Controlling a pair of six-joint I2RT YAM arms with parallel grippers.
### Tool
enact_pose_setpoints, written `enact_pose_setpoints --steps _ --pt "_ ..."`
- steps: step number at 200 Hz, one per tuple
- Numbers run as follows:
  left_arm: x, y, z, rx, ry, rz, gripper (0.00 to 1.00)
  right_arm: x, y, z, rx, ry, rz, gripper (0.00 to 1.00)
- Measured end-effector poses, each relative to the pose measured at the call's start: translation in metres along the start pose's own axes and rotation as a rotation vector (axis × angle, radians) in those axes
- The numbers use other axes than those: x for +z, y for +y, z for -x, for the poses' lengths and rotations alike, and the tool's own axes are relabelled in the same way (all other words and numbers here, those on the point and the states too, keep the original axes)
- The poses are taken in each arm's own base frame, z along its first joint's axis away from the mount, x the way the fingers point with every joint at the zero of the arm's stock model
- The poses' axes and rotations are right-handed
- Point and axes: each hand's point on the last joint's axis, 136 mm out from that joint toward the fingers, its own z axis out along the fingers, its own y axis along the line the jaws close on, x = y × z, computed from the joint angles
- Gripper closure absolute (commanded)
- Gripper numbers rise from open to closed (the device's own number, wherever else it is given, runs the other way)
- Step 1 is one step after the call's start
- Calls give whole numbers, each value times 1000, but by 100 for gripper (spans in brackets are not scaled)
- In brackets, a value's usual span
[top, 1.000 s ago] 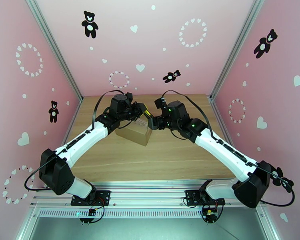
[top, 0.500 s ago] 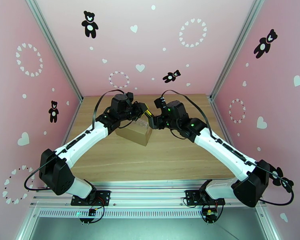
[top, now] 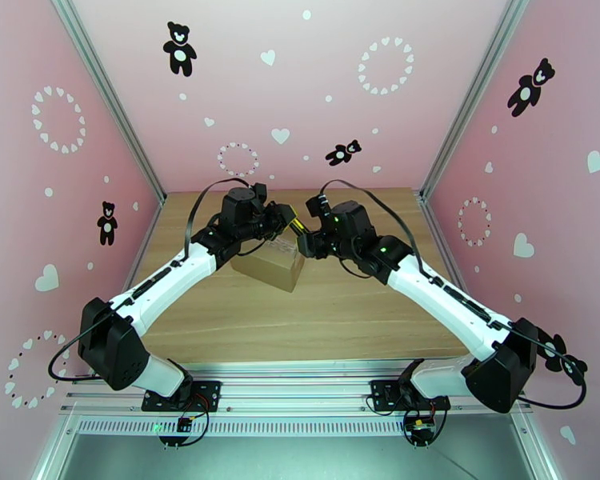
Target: Unpack the express box
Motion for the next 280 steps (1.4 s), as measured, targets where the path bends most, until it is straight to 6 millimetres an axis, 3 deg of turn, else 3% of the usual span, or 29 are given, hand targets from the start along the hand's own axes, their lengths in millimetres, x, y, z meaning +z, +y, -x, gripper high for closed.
enact_pose_setpoints --steps 28,54,80,101,163,209,280 --pt "0 1 0 -1 0 2 100 0 0 0 -6 1 1 89" --pt "0 1 0 -1 0 2 100 0 0 0 -6 0 0 98" --pt "0 0 0 1 2 0 61 -2 0 0 -4 -2 -1 100" --pt "0 -1 0 -9 1 -2 49 -3 -7 3 13 -14 -34 100" --pt "-2 0 -2 -1 5 4 47 -3 -27 0 47 -23 -129 100" --pt "-18 -1 -6 24 2 11 47 -6 -48 -4 81 -28 -210 100" --pt "-37 24 -12 116 -13 135 47 -21 -75 -18 92 -13 -336 100"
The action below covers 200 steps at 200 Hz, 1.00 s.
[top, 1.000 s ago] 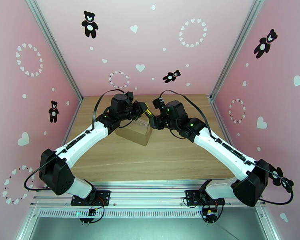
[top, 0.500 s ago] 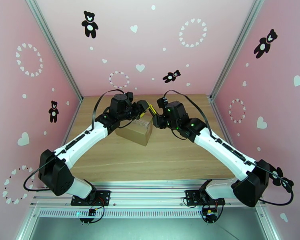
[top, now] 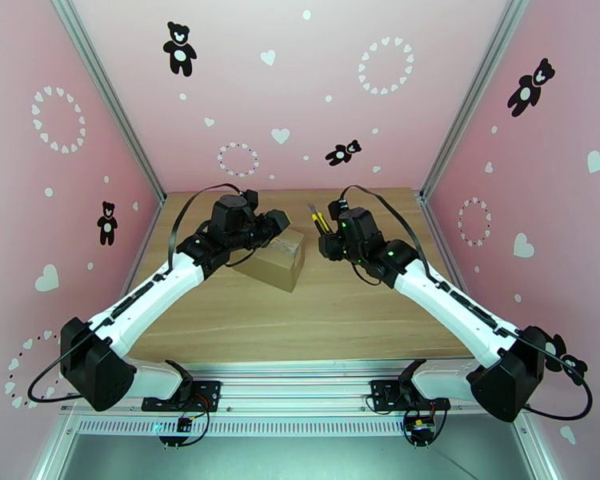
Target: Unpack the express box
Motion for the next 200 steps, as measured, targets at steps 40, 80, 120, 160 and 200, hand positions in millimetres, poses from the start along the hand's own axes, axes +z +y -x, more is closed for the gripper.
enact_pose_setpoints --steps 40,80,120,160,200 --pt "-12 27 -5 59 -34 95 47 2 -13 -21 -9 51 -41 100" --pt "-20 48 -12 89 -43 164 48 5 -21 -43 -24 98 -71 100" --pt "-19 55 -15 107 -34 182 48 5 -22 -57 -40 126 -76 100" --pt "-19 56 -14 116 -42 190 48 6 -17 -68 -64 143 -74 100" --pt "-18 59 -14 114 -42 194 49 6 -13 -73 -80 151 -73 100"
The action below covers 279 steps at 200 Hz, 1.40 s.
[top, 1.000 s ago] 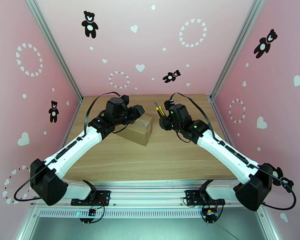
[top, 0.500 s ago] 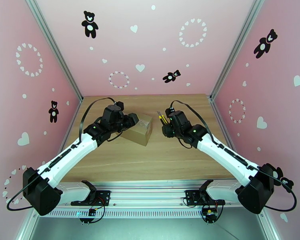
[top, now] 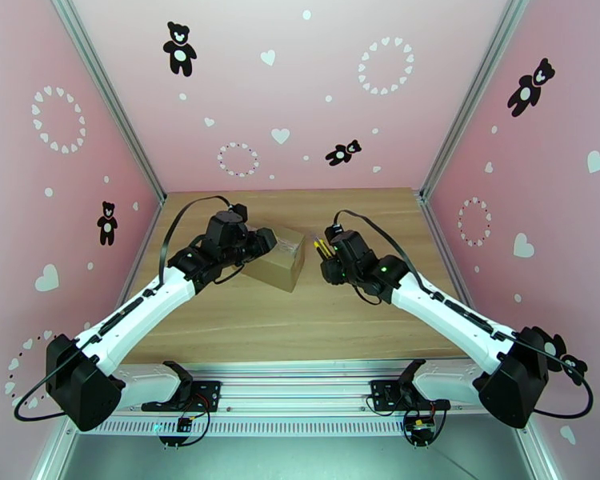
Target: Unpack the express box
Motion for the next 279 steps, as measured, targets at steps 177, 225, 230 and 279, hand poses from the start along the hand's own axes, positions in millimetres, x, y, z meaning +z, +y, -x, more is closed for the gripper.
enact_pose_setpoints --steps 177,225,230,279 --pt "7 2 -1 -4 3 4 49 13 7 -16 -37 48 -30 100" --pt "7 2 -1 -4 3 3 49 15 10 -20 -47 58 -28 100" --pt "7 2 -1 -4 3 4 49 15 10 -21 -48 61 -27 100" --pt "7 2 -1 -4 3 3 49 18 12 -22 -55 61 -34 100"
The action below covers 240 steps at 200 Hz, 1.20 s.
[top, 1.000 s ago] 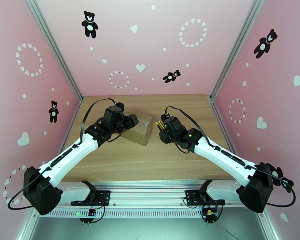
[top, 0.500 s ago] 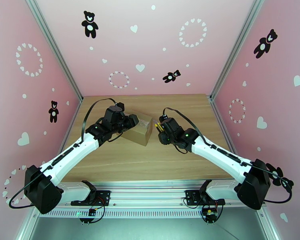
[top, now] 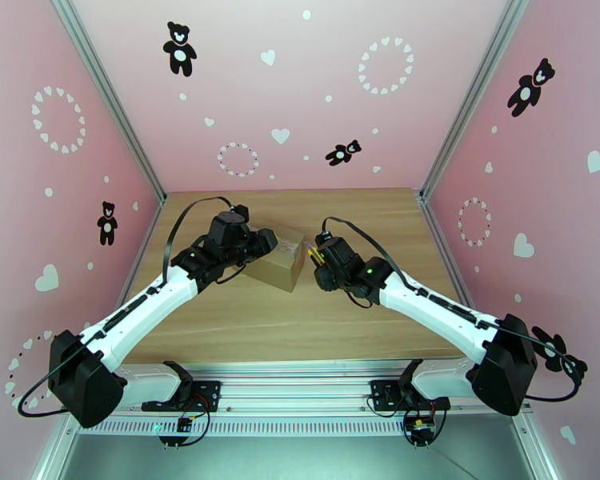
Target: Unpack the express box
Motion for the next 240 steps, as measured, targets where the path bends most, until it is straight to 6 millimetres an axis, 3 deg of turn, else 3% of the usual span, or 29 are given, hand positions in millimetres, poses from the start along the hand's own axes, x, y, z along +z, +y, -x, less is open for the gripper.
enact_pose_setpoints --steps 149,199,240 --pt "0 2 1 -7 -7 9 49 2 3 4 -20 -6 -25 100" --pt "-2 15 2 9 -13 83 49 2 4 5 -24 -5 -30 100" --pt "-13 37 38 -1 -83 168 49 2 6 5 -28 -2 -30 100"
